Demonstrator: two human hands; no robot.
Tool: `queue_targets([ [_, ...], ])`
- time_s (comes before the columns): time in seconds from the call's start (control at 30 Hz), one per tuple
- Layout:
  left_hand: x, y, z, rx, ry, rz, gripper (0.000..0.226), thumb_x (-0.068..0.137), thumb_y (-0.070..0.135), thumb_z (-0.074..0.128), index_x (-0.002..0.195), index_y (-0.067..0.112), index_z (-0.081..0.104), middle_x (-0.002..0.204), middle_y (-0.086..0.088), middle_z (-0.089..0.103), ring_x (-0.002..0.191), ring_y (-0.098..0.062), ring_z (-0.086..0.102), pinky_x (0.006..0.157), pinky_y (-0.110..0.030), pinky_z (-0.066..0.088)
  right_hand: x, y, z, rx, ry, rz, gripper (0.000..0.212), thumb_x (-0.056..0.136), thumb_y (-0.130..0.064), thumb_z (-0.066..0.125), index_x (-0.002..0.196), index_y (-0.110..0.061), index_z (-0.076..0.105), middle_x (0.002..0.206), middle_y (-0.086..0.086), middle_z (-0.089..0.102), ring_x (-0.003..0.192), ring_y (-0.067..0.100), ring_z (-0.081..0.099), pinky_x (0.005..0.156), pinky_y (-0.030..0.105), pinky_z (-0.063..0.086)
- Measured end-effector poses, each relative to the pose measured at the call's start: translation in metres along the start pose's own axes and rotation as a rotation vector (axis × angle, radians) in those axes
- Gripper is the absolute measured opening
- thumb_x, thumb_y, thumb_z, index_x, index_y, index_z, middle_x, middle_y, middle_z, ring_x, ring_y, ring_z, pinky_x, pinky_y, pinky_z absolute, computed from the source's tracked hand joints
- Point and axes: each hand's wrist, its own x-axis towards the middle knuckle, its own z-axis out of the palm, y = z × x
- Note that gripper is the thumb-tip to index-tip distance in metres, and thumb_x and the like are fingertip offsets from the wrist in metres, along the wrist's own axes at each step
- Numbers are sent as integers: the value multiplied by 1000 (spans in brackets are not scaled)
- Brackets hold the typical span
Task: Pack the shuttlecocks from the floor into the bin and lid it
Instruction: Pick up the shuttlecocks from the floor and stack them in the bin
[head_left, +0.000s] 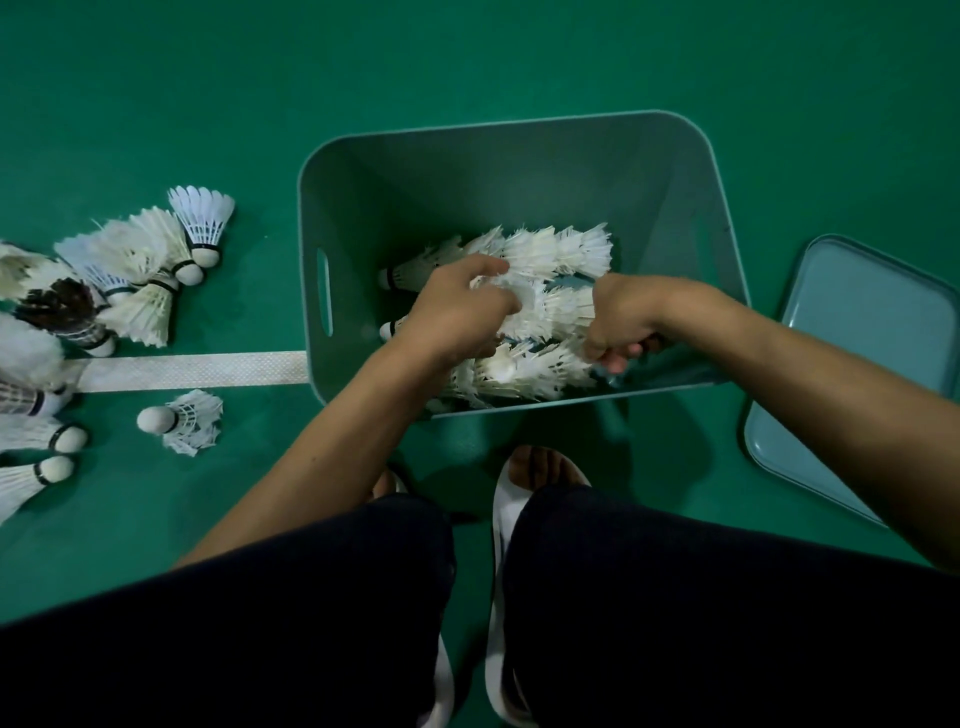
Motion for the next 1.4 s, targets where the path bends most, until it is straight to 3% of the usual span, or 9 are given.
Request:
queue_targets([
  [0.07, -2, 0, 5, 38, 15, 33, 39, 97, 13, 61, 134, 24, 62, 93, 6, 55, 74, -12, 55, 92, -46, 59, -14, 3, -8, 14, 59, -10, 30, 89, -21, 75, 66, -4, 66, 43, 0, 62, 27, 12, 39, 42, 18, 33],
  [0.27, -17, 8, 16, -111, -71, -8, 37, 100, 41, 56, 133, 25, 52, 132, -5, 54, 97, -26, 71, 83, -36, 58, -61, 4, -26, 500, 294, -239, 33, 87, -36, 78, 82, -3, 78, 56, 0, 68, 38, 11, 40, 40, 18, 30],
  [0.4, -23, 12, 20, -242, -154, -15, 54, 98, 68, 37, 130, 30, 58, 136, -11, 55, 88, -24, 67, 72, -31, 51, -70, -9, -10, 750, 412, -321, 46, 79, -48, 80, 85, -3, 79, 59, 2, 71, 39, 8, 38, 40, 17, 28],
  [0.57, -22, 11, 25, -188, -187, 67, 70, 95, 76, 31, 152, 37, 44, 154, -1, 47, 115, -22, 60, 103, -38, 44, -63, -11, -3, 703, 582, -243, 39, 71, -32, 86, 79, 4, 73, 51, 0, 54, 44, 7, 45, 56, 27, 44],
  [0.7, -23, 8, 21, -41, -237, 96, 66, 95, 73, 38, 151, 38, 44, 146, -4, 53, 115, -20, 60, 101, -39, 45, -66, 3, -13, 573, 559, -150, 19, 71, -20, 85, 71, -10, 69, 36, -10, 42, 25, 3, 34, 36, 18, 26],
  [0.87, -13, -4, 10, 624, -24, 364, 47, 95, 49, 61, 137, 28, 58, 117, -2, 70, 107, -23, 65, 91, -36, 51, -65, 19, -29, 78, 522, -22, 21, 71, -15, 84, 85, -4, 73, 82, 13, 68, 80, 30, 65, 71, 32, 53],
  [1.0, 0, -15, 2, 1137, -44, 377, 35, 96, 38, 53, 128, 29, 64, 130, -8, 66, 120, -33, 60, 92, -40, 51, -51, 6, -13, -183, 477, 33, 9, 76, -5, 66, 75, -7, 57, 68, 10, 62, 74, 30, 66, 68, 33, 51],
  [1.17, 12, -27, -6, 1211, -192, 251, 32, 93, 33, 51, 121, 27, 67, 130, -8, 65, 118, -31, 60, 98, -43, 51, -20, 6, -4, -114, 263, 25, 18, 88, 5, 65, 72, -1, 60, 34, 5, 57, 28, 16, 57, 34, 20, 44],
  [1.4, 26, -36, -12, 1221, -298, 149, 31, 95, 25, 52, 123, 24, 65, 128, -6, 66, 113, -28, 61, 98, -43, 51, 11, 19, 5, 85, 59, -14, 26, 92, 6, 63, 69, -6, 57, 82, 16, 69, 57, 19, 65, 45, 26, 58],
])
